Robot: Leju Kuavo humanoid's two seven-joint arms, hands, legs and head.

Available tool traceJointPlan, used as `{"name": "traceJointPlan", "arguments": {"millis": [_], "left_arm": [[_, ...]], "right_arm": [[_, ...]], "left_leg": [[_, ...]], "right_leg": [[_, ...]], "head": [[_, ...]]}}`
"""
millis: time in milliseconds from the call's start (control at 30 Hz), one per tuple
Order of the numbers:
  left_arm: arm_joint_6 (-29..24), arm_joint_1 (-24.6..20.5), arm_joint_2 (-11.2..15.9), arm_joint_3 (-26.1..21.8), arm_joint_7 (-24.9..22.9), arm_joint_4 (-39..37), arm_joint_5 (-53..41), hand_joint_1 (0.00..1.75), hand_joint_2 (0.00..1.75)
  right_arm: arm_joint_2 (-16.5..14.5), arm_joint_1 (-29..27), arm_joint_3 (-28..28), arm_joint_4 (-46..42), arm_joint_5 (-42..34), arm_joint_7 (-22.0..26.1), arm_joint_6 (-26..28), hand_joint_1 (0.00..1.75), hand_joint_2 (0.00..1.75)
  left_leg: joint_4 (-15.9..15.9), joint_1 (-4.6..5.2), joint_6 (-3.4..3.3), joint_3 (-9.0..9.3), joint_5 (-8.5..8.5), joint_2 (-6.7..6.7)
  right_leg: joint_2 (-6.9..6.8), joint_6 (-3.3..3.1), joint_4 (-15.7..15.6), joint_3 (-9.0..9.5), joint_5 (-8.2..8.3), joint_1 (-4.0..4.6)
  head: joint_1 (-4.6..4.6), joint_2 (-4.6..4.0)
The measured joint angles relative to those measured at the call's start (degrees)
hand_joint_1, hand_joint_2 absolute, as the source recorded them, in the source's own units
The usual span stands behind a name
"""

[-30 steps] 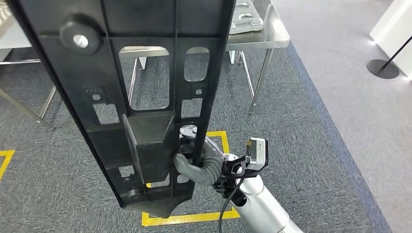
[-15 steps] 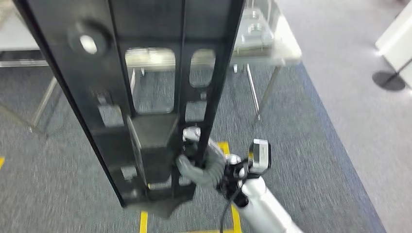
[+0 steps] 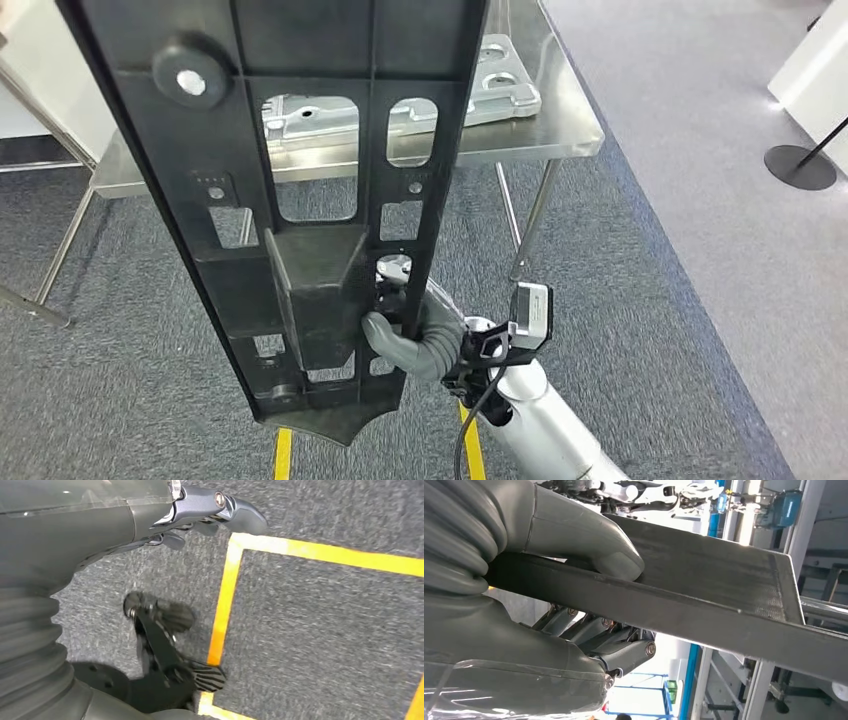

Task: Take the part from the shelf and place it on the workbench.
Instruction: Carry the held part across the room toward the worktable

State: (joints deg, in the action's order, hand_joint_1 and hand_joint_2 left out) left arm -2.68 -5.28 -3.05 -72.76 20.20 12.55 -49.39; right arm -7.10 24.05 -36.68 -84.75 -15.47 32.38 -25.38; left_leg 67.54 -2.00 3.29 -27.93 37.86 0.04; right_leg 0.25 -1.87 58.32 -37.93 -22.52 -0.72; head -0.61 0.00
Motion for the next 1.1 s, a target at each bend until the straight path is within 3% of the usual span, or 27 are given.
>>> {"name": "traceJointPlan", "arguments": {"millis": [33,67,100,200,233,300,367,433,467,533,567,600,633,700,767,867,933,1033,1067,1100], "left_arm": [[0.0,0.0,0.0,0.0,0.0,0.0,0.0,0.00,1.75],[0.0,0.1,0.0,0.0,0.0,0.0,0.0,0.00,1.75],[0.0,0.1,0.0,0.0,0.0,0.0,0.0,0.00,1.75],[0.0,0.1,0.1,0.0,0.0,0.0,0.0,0.00,1.75],[0.0,0.1,0.1,0.0,0.0,0.0,-0.1,0.00,1.75],[0.0,0.1,0.2,0.0,0.0,0.0,-0.2,0.00,1.75],[0.1,0.2,0.1,0.0,0.0,0.0,-0.2,0.00,1.75],[0.3,0.1,0.1,0.0,0.0,0.0,-0.3,0.00,1.75],[0.4,0.0,0.0,0.0,0.1,0.0,-0.3,0.00,1.75],[0.7,0.0,0.0,0.0,0.0,0.0,-0.3,0.00,1.75],[0.8,0.0,0.0,0.0,0.0,0.0,-0.4,0.00,1.75],[0.8,0.0,0.0,0.0,0.0,0.0,-0.4,0.00,1.75],[0.9,0.0,-0.1,0.0,0.0,0.0,-0.4,0.00,1.75],[0.9,0.0,-0.1,0.0,-0.1,0.0,-0.5,0.00,1.75],[0.9,0.0,-0.1,0.0,-0.1,0.0,-0.5,0.00,1.75],[0.9,-0.1,-0.2,0.0,-0.2,0.0,-0.5,0.00,1.75],[0.9,-0.1,-0.3,0.1,-0.2,0.0,-0.6,0.00,1.75],[0.9,0.0,-0.3,0.1,-0.2,0.0,-0.7,0.00,1.75],[0.9,0.0,-0.3,0.1,-0.2,0.0,-0.7,0.00,1.75],[0.9,0.1,-0.3,0.1,-0.2,0.0,-0.7,0.00,1.75]], "right_arm": [[0.0,0.0,0.0,0.0,0.0,0.0,0.0,1.75,1.75],[0.0,-0.1,0.0,0.0,0.0,0.0,0.0,1.75,1.75],[0.0,-0.1,0.0,0.1,0.0,0.0,0.0,1.75,1.75],[0.0,0.0,0.0,0.1,0.0,0.0,0.0,1.75,1.75],[0.0,0.0,0.0,0.1,0.0,0.0,0.0,1.75,1.75],[0.0,-0.1,0.0,0.2,0.0,0.0,0.0,1.75,1.75],[0.0,-0.1,0.0,0.2,0.0,-0.1,0.1,1.75,1.75],[0.0,0.1,0.0,0.1,0.0,-0.1,0.4,1.75,1.75],[0.1,0.2,0.0,0.1,0.1,-0.1,0.5,1.75,1.75],[0.2,0.1,0.0,0.2,0.1,-0.1,0.7,1.75,1.75],[0.3,0.0,0.0,0.3,0.1,-0.1,0.7,1.75,1.75],[0.4,-0.1,0.0,0.3,0.1,-0.1,0.7,1.75,1.75],[0.4,-0.1,0.0,0.4,0.1,-0.1,0.8,1.75,1.75],[0.5,0.0,0.0,0.4,0.1,-0.1,0.8,1.75,1.75],[0.5,0.0,0.0,0.4,0.2,-0.2,0.8,1.75,1.75],[0.4,0.0,0.0,0.4,0.3,-0.2,0.9,1.75,1.75],[0.4,0.1,0.0,0.4,0.3,-0.2,0.9,1.75,1.75],[0.4,0.1,0.0,0.6,0.3,-0.2,0.9,1.75,1.75],[0.4,0.0,0.0,0.6,0.3,-0.2,0.9,1.75,1.75],[0.4,0.0,0.0,0.7,0.3,-0.2,0.9,1.75,1.75]], "left_leg": [[2.6,0.07,-0.01,-2.51,1.59,0.00],[3.7,0.15,-0.12,-4.35,2.12,0.00],[2.9,0.25,-0.38,-5.32,1.05,0.00],[-6.4,0.98,-2.00,-4.70,-7.83,0.04],[-8.7,1.33,-2.56,-4.48,-9.32,0.06],[-9.8,1.82,-3.31,-4.63,-10.05,0.01],[-10.8,1.71,-3.65,-4.18,-11.30,-0.06],[-12.0,1.31,-3.88,-3.47,-12.02,0.01],[-12.2,1.18,-3.98,-3.26,-12.20,0.07],[-12.3,1.19,-4.17,-3.24,-12.18,0.11],[-12.2,1.19,-4.17,-3.25,-12.10,0.11],[-12.0,1.17,-4.12,-3.25,-11.98,0.10],[-11.8,1.13,-4.00,-3.24,-11.80,0.05],[-11.0,1.14,-3.48,-3.36,-11.18,-0.08],[-10.3,1.29,-2.76,-3.65,-10.60,-0.17],[-10.1,1.14,-1.77,-3.65,-10.27,-0.17],[-7.9,0.98,-1.20,-4.53,-8.70,-0.13],[2.9,0.90,-0.70,-9.76,-3.81,-0.10],[5.7,0.89,-0.67,-11.30,-3.16,-0.10],[6.5,0.90,-0.73,-11.93,-3.64,-0.10]], "right_leg": [[0.20,-0.09,0.0,0.37,-0.36,0.15],[0.40,-0.16,0.0,0.80,-0.75,0.34],[0.56,-0.21,0.0,1.32,-1.13,0.54],[0.76,-0.23,-0.2,2.80,-2.02,1.02],[0.79,-0.06,-0.2,2.90,-2.10,1.00],[0.82,0.52,-0.3,2.78,-2.09,0.84],[0.78,1.21,-0.4,2.93,-2.26,0.92],[0.61,1.80,2.0,2.01,-4.06,1.01],[0.51,2.06,5.1,0.56,-5.81,0.86],[0.45,2.59,12.9,-3.25,-9.09,0.51],[0.41,2.81,15.1,-4.43,-9.53,0.31],[0.34,3.00,15.2,-4.52,-8.85,0.11],[0.23,3.14,12.8,-3.39,-7.19,-0.08],[-0.06,3.18,5.0,0.58,-3.69,-0.33],[-0.07,2.67,0.6,2.70,-2.58,-0.25],[0.13,1.56,0.2,2.76,-2.72,-0.02],[0.10,0.94,-0.2,3.04,-2.61,-0.20],[0.06,0.48,-0.3,3.18,-2.71,-0.10],[0.08,0.42,-0.3,3.21,-2.76,-0.02],[0.11,0.40,-0.3,3.28,-2.82,0.03]], "head": [[0.02,0.00],[-0.01,0.00],[0.00,0.00],[0.18,0.00],[0.25,0.00],[0.33,-0.01],[0.22,-0.01],[0.38,0.00],[0.46,0.00],[0.50,0.00],[0.51,0.00],[0.51,-0.01],[0.51,-0.01],[0.51,-0.01],[0.45,0.00],[0.38,0.00],[0.25,0.00],[0.07,0.00],[0.08,0.00],[0.08,0.00]]}}
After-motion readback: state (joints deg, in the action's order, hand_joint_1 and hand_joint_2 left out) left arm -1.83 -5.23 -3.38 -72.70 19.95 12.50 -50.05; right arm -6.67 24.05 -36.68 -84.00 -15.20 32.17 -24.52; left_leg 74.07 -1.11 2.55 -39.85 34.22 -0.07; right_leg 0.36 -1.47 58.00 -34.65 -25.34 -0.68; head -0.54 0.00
